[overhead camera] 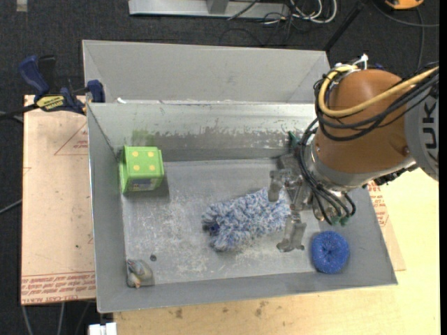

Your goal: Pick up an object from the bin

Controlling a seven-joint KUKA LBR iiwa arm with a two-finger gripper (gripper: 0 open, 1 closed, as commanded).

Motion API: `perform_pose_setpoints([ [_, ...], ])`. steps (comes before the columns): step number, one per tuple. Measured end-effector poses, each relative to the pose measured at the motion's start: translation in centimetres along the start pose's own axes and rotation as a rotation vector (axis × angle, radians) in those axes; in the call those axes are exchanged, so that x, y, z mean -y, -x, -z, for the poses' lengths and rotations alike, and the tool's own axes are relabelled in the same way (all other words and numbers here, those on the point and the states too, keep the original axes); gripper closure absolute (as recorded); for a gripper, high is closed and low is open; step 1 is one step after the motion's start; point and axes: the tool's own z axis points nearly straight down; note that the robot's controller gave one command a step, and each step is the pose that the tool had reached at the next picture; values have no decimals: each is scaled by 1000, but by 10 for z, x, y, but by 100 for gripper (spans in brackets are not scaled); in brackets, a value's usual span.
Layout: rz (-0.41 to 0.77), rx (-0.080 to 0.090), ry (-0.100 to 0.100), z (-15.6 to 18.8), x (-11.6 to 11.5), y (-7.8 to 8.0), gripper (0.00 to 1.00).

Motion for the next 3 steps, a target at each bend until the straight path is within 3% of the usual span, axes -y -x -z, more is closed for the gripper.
perform_pose_setpoints([
  [1,56,-16,0,-12,0,8,0],
  [2,62,8,-1,19,-33,23,0],
  [3,60,9,1,-17,-61,40,0],
])
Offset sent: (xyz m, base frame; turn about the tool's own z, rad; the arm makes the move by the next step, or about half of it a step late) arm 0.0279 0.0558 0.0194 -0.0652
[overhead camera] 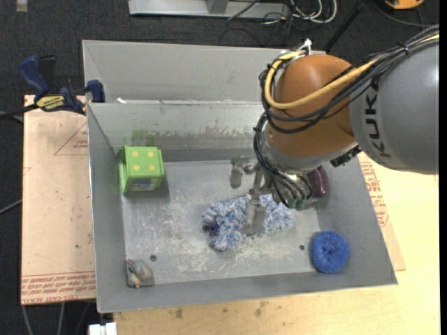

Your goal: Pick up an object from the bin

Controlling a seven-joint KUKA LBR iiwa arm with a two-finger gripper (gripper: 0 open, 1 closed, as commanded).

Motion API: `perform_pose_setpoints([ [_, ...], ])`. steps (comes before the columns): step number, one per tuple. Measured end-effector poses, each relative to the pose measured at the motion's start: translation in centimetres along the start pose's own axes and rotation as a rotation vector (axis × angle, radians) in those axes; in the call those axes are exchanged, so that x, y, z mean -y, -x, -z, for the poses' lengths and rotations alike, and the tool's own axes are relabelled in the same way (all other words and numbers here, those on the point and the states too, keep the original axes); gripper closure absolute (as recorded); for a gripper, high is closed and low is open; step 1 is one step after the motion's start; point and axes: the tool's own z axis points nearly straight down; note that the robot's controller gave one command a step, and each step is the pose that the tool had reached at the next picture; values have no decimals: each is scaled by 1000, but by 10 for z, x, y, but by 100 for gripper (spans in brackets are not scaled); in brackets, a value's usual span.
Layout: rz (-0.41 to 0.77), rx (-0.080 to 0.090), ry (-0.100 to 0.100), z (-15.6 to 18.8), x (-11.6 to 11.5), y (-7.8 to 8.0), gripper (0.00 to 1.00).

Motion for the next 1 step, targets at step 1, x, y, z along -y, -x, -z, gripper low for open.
perform_pose_setpoints([
  [1,97,-5,0,-52,8,3,0],
])
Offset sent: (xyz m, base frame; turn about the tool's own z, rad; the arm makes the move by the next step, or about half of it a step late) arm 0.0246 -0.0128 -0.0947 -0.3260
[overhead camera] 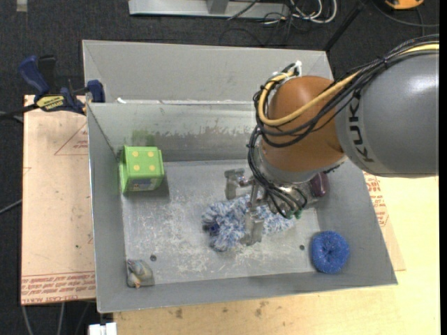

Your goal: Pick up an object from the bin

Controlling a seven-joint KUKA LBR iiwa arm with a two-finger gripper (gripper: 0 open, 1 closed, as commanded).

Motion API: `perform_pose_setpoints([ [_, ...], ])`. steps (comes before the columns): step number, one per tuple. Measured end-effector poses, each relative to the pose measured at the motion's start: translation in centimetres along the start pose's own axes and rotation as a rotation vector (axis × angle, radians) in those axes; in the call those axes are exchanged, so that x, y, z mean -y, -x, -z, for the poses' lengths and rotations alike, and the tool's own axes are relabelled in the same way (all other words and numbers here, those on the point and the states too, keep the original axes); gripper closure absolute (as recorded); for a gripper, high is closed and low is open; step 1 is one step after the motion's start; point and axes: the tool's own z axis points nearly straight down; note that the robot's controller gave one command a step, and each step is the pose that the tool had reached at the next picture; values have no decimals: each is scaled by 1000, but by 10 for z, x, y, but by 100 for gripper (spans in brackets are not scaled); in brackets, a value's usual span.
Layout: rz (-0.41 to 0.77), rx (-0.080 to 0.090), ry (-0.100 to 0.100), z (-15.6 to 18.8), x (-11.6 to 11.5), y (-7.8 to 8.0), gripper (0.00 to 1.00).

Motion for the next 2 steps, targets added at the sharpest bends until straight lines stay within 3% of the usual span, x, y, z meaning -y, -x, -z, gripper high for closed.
perform_pose_setpoints([
  [1,200,-3,-1,-32,6,13,0],
  [2,243,-1,0,-73,6,27,0],
])
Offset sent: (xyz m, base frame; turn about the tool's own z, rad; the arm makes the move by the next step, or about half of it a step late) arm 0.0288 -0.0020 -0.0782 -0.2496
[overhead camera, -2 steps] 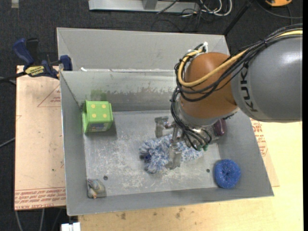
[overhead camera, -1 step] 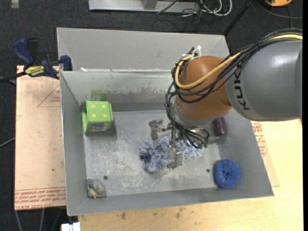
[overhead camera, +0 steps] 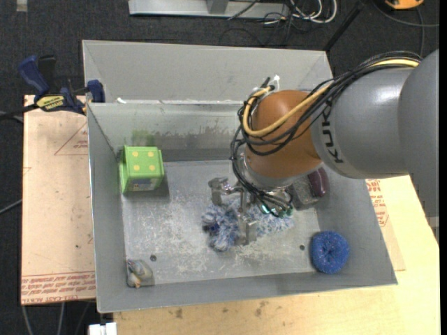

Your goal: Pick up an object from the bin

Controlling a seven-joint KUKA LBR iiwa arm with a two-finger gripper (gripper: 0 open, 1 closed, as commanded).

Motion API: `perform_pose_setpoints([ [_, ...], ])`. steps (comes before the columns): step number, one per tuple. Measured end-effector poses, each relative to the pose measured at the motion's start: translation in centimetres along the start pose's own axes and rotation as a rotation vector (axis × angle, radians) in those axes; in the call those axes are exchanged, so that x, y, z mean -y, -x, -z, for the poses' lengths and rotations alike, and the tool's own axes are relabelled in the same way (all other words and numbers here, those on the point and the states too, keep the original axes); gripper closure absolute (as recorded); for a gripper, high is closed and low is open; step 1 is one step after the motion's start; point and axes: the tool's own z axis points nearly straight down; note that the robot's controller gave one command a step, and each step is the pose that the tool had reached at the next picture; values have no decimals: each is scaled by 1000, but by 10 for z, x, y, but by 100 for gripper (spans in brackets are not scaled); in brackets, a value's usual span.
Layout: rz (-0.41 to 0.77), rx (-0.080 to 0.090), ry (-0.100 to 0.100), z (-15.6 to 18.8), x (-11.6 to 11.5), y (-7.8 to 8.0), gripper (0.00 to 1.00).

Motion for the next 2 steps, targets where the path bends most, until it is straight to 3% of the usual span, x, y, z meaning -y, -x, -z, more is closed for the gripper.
perform_pose_setpoints([
  [1,4,-4,1,-6,0,1,100],
  [2,4,-4,1,-6,0,1,100],
])
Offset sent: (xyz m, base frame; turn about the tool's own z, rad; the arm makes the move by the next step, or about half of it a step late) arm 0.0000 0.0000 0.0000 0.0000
